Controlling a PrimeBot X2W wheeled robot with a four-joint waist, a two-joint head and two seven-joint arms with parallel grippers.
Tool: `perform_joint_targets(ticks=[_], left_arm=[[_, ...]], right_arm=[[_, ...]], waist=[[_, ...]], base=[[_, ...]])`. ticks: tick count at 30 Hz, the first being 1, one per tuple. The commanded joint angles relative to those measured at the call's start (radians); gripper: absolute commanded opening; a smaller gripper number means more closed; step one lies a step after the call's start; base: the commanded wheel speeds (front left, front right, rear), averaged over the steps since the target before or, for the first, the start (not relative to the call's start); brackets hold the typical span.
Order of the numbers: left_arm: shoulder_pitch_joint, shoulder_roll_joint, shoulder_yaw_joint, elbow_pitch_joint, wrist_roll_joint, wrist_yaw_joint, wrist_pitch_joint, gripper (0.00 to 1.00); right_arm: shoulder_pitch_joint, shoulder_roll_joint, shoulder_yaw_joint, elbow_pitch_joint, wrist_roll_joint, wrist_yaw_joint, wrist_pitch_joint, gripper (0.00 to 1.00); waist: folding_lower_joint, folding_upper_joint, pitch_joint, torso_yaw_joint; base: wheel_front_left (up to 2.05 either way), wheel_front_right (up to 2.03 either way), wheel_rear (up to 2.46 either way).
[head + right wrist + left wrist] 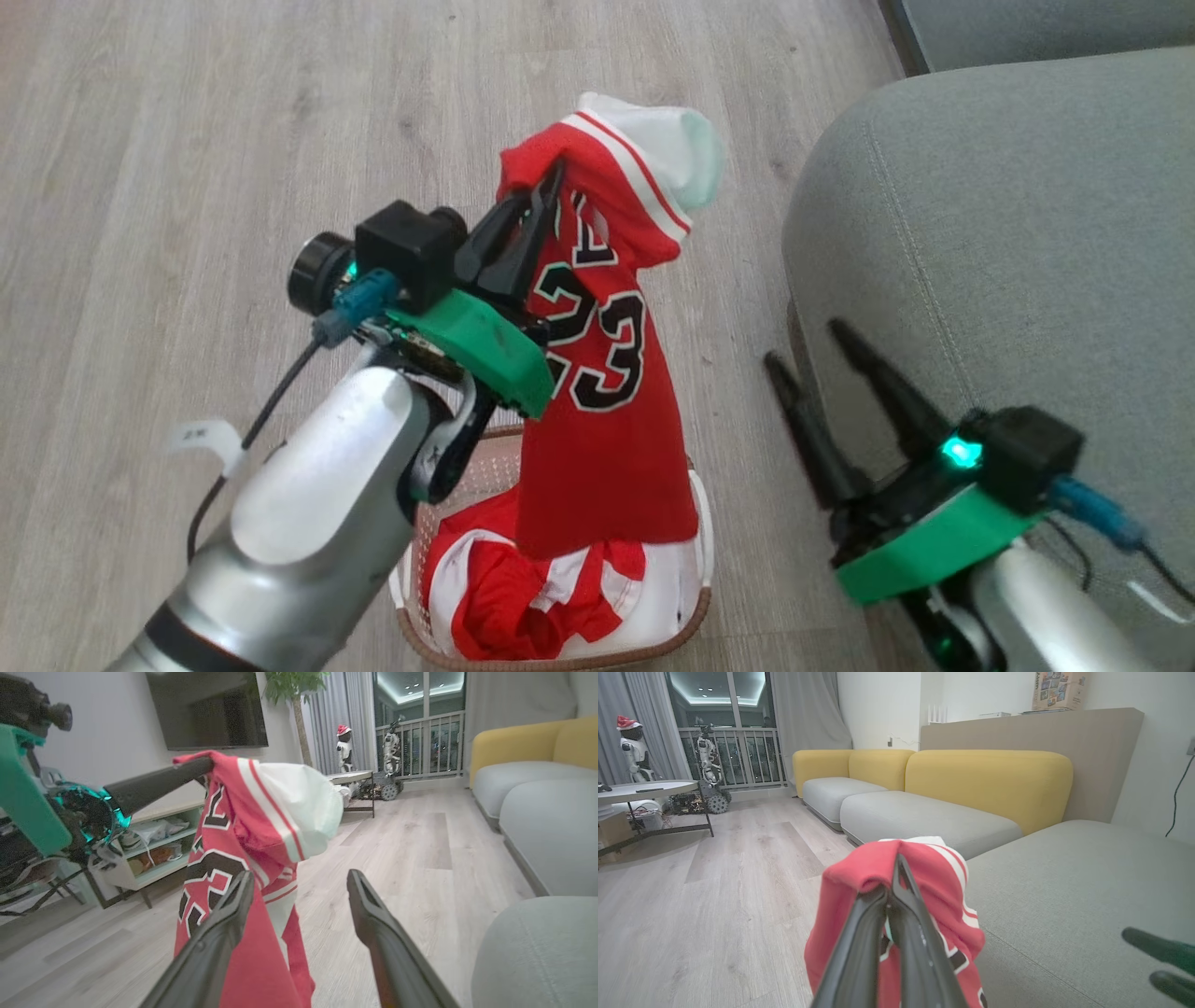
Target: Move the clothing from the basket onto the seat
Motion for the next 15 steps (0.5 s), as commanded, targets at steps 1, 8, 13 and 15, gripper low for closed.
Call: perform_joint_targets(ticks=[1,8,13,15], left_arm=[[-0.038,0.026,0.027,-0.055,0.014,0.004,0.007,0.00],[-0.037,0.011,-0.009,-0.101,0.022,0.003,0.032,0.00],[-0.041,-0.001,-0.029,-0.124,0.023,0.000,0.043,0.00],[-0.040,-0.009,-0.039,-0.134,0.020,-0.002,0.047,0.00]], right_arm=[[-0.053,-0.020,0.053,-0.013,0.019,0.000,-0.005,1.00],[-0.167,-0.017,0.210,0.093,0.062,0.000,-0.005,1.00],[-0.288,0.002,0.333,0.232,0.102,0.000,-0.005,1.00],[-0.354,0.021,0.388,0.310,0.139,0.000,-0.005,1.00]], waist=[[0.0001,-0.0001,0.000,0.002],[0.0001,-0.0001,0.000,0.015],[0.0001,-0.0001,-0.003,0.035],[0.0001,-0.0001,-0.005,0.049]], base=[[0.00,0.00,0.00],[0.00,0.00,0.00],[0.00,0.00,0.00],[0.00,0.00,0.00]])
